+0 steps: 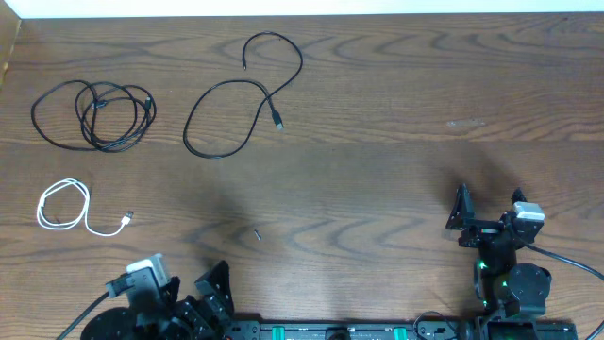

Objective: Untangle cables

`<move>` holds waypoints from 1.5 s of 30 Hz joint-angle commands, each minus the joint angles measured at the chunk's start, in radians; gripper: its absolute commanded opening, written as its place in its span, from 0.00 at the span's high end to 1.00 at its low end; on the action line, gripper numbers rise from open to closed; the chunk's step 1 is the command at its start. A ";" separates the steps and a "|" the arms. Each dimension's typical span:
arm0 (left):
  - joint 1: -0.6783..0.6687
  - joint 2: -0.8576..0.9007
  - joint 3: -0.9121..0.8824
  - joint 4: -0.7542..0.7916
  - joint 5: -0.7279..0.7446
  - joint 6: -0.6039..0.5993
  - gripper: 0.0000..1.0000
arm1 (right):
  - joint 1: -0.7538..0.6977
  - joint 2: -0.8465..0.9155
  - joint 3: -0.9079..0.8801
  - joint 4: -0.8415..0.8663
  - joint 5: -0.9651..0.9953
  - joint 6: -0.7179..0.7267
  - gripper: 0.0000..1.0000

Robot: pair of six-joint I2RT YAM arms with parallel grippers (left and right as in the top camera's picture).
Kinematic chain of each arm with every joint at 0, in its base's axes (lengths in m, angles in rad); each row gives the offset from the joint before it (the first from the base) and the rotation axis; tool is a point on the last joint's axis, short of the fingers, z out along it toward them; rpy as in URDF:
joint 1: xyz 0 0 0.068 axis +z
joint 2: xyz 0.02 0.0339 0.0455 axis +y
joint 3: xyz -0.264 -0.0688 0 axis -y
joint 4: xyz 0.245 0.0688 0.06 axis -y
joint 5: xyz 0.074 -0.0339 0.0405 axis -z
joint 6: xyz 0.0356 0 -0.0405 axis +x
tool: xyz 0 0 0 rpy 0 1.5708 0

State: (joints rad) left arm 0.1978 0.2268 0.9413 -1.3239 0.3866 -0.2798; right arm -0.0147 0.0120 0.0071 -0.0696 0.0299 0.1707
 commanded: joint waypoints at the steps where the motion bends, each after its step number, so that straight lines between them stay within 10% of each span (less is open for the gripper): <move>1: -0.061 -0.022 -0.055 0.052 -0.021 0.017 0.04 | -0.004 -0.006 -0.002 -0.003 -0.003 -0.014 0.01; 17: -0.169 -0.224 -0.482 0.701 -0.022 0.031 0.04 | -0.004 -0.006 -0.002 -0.003 -0.003 -0.014 0.01; 27: -0.212 -0.225 -0.801 1.109 -0.022 0.353 0.04 | -0.004 -0.006 -0.002 -0.003 -0.003 -0.015 0.01; 45: -0.245 -0.225 -0.938 1.254 -0.330 0.329 0.04 | -0.004 -0.006 -0.002 -0.003 -0.003 -0.015 0.01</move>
State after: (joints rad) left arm -0.0383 0.0101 0.0299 -0.0402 0.1432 0.0830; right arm -0.0147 0.0120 0.0067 -0.0696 0.0261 0.1707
